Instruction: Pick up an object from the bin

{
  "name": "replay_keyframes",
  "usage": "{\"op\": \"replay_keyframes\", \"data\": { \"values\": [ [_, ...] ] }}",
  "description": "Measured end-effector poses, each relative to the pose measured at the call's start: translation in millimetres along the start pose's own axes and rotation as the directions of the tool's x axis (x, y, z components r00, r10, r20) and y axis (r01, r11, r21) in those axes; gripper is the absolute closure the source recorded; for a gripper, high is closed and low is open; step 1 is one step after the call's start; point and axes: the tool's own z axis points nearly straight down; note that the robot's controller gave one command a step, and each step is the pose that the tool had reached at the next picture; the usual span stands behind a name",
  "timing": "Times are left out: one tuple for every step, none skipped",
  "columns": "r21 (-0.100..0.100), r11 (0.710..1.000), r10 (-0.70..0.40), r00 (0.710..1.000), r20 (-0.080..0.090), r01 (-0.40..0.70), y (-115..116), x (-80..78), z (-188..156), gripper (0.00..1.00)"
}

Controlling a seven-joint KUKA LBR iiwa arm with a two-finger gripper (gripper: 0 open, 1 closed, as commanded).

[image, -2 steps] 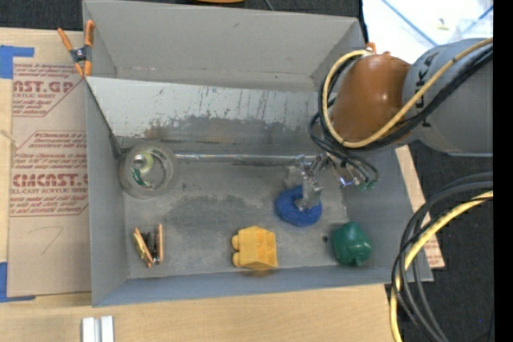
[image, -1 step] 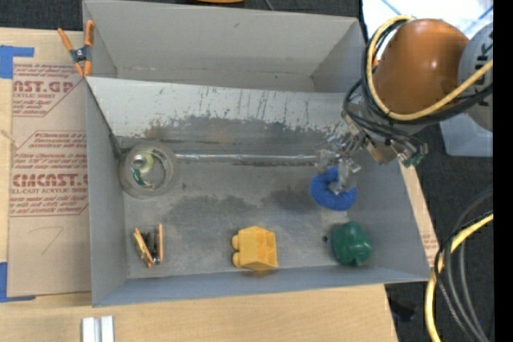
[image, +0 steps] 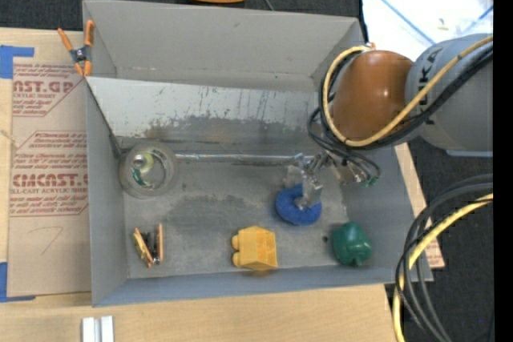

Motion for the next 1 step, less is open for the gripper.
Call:
{"op": "replay_keyframes", "data": {
  "values": [
    [0.002, 1.0, -0.028, 1.0, -0.003, 0.028, -5.6, -0.4, -67.1, 1.0]
  ]
}}
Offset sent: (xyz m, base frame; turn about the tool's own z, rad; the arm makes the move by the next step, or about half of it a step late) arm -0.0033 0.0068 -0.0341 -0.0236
